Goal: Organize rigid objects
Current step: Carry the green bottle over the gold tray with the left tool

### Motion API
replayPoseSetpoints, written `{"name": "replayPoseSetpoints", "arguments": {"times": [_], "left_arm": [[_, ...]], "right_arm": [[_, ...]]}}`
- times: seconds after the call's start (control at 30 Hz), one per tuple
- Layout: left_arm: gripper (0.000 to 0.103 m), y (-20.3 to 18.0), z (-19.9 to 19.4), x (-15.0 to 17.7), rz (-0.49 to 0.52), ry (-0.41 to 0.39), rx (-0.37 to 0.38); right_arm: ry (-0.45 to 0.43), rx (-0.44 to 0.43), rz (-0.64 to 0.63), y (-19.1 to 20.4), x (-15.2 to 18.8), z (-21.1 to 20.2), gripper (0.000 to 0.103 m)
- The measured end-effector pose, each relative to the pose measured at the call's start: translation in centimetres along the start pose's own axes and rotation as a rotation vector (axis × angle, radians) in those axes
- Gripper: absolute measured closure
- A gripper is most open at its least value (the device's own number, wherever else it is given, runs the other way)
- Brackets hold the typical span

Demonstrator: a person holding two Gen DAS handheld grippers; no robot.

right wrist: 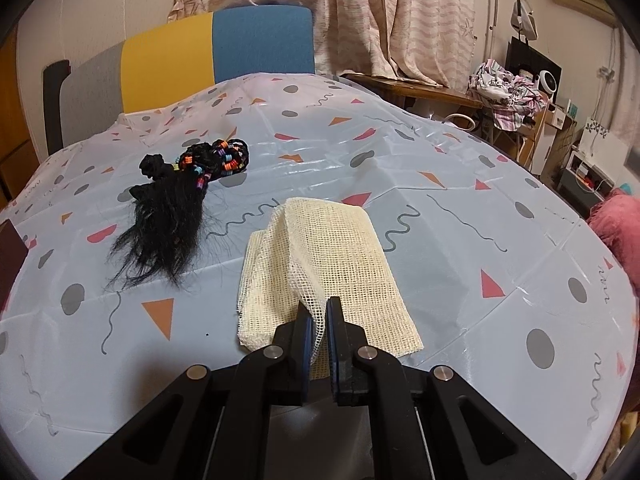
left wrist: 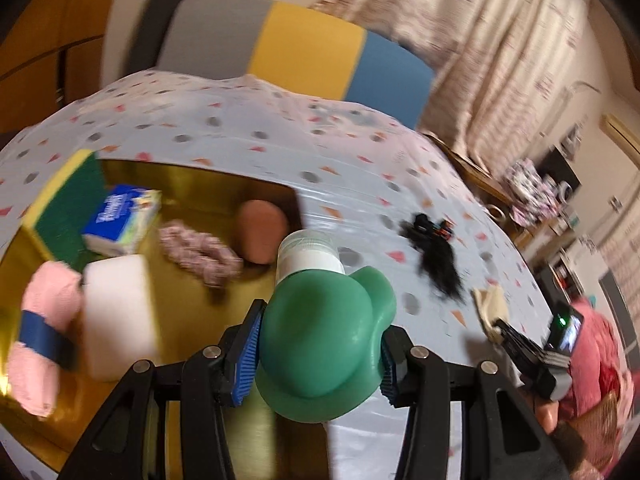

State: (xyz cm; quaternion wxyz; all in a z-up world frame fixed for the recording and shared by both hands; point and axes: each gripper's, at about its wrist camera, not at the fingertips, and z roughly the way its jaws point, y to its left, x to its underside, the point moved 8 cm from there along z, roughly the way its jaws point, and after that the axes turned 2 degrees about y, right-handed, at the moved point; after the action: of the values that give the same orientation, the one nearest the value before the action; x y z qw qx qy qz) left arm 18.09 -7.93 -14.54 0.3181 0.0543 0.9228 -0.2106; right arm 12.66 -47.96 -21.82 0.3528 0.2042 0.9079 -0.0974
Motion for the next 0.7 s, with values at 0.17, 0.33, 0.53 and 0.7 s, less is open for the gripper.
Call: {"name": "replayPoseSetpoints", "arguments": {"times": [0.17, 0.33, 0.53, 0.7], "left_arm": [[0.054, 3.9, 0.9, -1.9, -0.057, 0.012, -0.052], [0.054, 6.3, 3.3, -3.7, -0.097, 0.040, -0.081], [0.051, 7.6, 5.6, -5.4, -0.150, 0.064, -0.080], [0.044, 7.4, 6.8, -6.0, -0.149, 0.093, -0.085]], "right_arm": [[0.002, 0.024, -0.021, 0.3, 0.0, 0.0, 0.096], [0.004, 0.042, -0.039, 0.4, 0.0, -0.1, 0.096], [0.005, 0.066, -0.061, 0.6, 0.0, 0.0, 0.096], [0.006, 0.080, -0.074, 0.7, 0.1, 0.0, 0.096]]}}
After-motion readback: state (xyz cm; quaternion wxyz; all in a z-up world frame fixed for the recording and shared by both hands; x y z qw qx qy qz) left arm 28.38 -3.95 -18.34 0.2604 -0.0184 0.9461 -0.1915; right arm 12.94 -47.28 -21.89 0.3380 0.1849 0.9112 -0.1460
